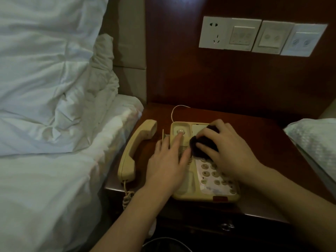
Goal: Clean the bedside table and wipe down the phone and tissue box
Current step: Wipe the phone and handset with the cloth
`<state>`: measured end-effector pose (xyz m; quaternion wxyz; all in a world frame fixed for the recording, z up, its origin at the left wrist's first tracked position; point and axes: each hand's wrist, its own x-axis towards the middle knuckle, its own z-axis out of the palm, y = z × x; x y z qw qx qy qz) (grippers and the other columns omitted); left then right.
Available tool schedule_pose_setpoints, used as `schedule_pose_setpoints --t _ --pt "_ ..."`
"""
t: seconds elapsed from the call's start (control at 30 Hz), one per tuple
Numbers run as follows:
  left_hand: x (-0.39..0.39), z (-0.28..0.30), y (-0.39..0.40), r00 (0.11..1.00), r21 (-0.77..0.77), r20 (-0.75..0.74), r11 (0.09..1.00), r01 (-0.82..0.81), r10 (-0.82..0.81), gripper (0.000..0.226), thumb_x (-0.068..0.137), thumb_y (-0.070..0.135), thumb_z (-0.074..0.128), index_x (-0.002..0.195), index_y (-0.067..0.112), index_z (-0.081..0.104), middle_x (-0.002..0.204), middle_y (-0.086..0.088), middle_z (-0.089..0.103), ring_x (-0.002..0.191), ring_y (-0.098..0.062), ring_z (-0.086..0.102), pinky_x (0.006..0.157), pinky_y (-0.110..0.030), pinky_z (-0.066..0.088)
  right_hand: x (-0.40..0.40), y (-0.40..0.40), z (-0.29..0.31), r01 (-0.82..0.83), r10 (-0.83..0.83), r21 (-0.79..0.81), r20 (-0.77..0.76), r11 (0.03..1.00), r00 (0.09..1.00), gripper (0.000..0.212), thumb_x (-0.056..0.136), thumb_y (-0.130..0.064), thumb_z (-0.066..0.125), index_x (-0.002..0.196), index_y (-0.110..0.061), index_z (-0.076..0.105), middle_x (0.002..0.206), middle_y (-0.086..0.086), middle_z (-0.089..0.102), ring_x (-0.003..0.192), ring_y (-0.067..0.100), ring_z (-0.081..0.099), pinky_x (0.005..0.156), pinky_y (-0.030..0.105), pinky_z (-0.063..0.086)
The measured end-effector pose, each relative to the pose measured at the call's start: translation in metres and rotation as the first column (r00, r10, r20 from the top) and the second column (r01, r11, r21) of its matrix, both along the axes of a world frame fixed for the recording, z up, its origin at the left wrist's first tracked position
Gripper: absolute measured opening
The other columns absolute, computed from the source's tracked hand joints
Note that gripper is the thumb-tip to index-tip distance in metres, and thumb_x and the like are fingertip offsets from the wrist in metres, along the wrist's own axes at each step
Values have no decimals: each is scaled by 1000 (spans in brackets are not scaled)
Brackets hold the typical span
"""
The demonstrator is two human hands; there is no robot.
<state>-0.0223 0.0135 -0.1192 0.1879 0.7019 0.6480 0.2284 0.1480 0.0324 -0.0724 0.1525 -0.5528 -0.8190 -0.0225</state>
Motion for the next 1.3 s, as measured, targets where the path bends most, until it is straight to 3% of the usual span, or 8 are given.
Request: schedule_pose_setpoints --t 0.17,0.27,0.47,0.7,0.93,1.13,1.3 --pt "-2 0 2 999 -27 7 999 35 -35 60 104 60 27 159 46 6 168 6 14 156 -15 7 119 -45 25 28 19 26 -50 76 -169 150 984 986 26 92 -47 59 117 -44 53 124 -14 40 113 6 42 91 29 47" --pt "0 0 2 999 -27 -1 999 42 -42 60 104 59 28 159 45 6 169 5 13 156 -16 6 119 -45 25 40 23 33 -42 81 -242 154 969 985 25 90 -47 62 114 -44 55 121 -15 42 112 6 45 91 29 48" --pt "0 -2 5 999 -22 -7 999 45 -46 60 104 59 26 159 47 4 169 5 14 156 -16 6 119 -44 26 11 37 22 -109 121 -129 84 986 989 29 86 -56 63 110 -42 56 115 -13 45 107 7 45 89 33 49" --pt "1 1 2 999 -47 -5 998 31 -32 60 104 59 28 158 47 5 169 5 12 156 -18 5 120 -46 24 29 39 36 -95 133 -145 283 985 950 32 87 -54 63 114 -41 55 125 -12 43 110 6 41 87 29 49" --pt "1 1 3 999 -48 -13 998 34 -35 60 104 59 27 158 48 5 169 5 12 156 -17 5 119 -45 26 12 41 30 -153 159 -45 309 987 938 36 88 -56 59 119 -38 54 126 -10 42 114 9 41 83 27 48" --pt "0 1 3 999 -49 -9 998 34 -35 59 105 58 28 159 46 7 169 4 12 156 -17 6 120 -45 24 46 28 28 -44 68 -94 272 995 960 34 89 -54 56 119 -38 54 124 -10 43 109 6 41 84 26 47" --pt "1 1 3 1000 -16 10 1000 26 -26 57 105 55 28 159 43 10 167 4 18 155 -15 11 117 -44 29 39 -9 18 41 -36 -144 37 989 999 27 88 -47 63 113 -40 56 122 -14 44 110 8 47 91 30 50"
